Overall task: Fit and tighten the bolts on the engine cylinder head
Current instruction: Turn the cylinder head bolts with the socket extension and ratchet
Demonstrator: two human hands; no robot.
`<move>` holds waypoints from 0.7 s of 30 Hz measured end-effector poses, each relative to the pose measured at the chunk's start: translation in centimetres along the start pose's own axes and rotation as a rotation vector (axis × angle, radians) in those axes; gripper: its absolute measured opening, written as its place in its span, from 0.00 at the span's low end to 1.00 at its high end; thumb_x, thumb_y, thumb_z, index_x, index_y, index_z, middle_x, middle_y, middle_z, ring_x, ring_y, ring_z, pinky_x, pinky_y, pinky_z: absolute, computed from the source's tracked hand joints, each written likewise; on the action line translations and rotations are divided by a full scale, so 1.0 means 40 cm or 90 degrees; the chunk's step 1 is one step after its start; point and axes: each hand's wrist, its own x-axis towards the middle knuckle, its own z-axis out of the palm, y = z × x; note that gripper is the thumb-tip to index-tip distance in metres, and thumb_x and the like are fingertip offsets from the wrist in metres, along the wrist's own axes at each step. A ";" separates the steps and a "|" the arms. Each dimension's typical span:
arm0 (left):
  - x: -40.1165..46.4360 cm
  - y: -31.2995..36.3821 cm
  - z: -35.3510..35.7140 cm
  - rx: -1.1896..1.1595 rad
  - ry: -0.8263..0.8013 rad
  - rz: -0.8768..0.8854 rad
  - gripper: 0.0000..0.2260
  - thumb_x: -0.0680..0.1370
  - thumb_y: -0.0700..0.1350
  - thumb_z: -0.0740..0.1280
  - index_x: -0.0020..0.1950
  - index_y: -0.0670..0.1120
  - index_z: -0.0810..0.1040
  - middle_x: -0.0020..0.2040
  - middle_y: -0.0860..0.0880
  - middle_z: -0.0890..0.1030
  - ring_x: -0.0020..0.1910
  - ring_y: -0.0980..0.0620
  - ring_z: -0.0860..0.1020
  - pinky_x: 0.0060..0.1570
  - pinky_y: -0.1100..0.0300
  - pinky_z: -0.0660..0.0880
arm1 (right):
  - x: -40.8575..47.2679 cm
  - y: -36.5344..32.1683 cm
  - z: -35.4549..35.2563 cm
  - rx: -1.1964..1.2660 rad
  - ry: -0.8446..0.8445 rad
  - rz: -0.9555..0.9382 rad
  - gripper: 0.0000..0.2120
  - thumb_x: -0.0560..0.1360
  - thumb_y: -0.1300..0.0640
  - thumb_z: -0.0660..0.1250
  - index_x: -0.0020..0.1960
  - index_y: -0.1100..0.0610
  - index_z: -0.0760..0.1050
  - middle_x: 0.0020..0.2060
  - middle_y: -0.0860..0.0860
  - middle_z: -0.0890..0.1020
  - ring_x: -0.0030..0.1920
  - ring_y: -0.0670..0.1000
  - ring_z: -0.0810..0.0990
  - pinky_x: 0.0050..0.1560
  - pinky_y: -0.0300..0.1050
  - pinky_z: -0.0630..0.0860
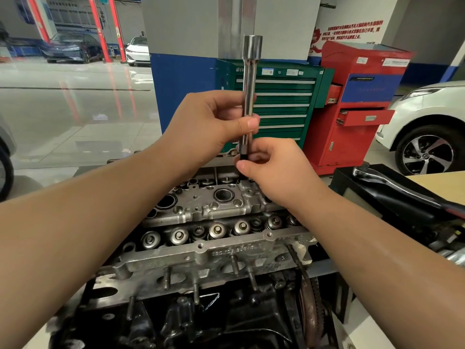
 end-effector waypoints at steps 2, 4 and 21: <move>-0.003 0.001 0.001 -0.050 -0.025 -0.001 0.15 0.79 0.35 0.73 0.63 0.50 0.82 0.52 0.49 0.88 0.54 0.50 0.87 0.54 0.57 0.83 | 0.001 0.002 -0.002 -0.018 0.007 0.004 0.03 0.75 0.56 0.76 0.46 0.52 0.82 0.38 0.52 0.86 0.38 0.53 0.83 0.44 0.51 0.81; -0.002 0.000 0.007 -0.033 -0.023 0.006 0.16 0.79 0.37 0.74 0.65 0.48 0.81 0.54 0.50 0.88 0.55 0.51 0.86 0.54 0.59 0.82 | 0.004 0.006 -0.004 -0.025 0.034 0.020 0.08 0.72 0.53 0.79 0.43 0.49 0.79 0.35 0.49 0.84 0.36 0.48 0.81 0.40 0.46 0.76; 0.003 -0.001 0.005 0.065 0.064 -0.006 0.09 0.73 0.46 0.81 0.50 0.52 0.84 0.47 0.46 0.86 0.46 0.50 0.86 0.51 0.59 0.82 | 0.008 0.001 0.002 -0.073 0.026 0.026 0.14 0.70 0.46 0.80 0.40 0.49 0.75 0.32 0.43 0.78 0.33 0.42 0.77 0.37 0.42 0.71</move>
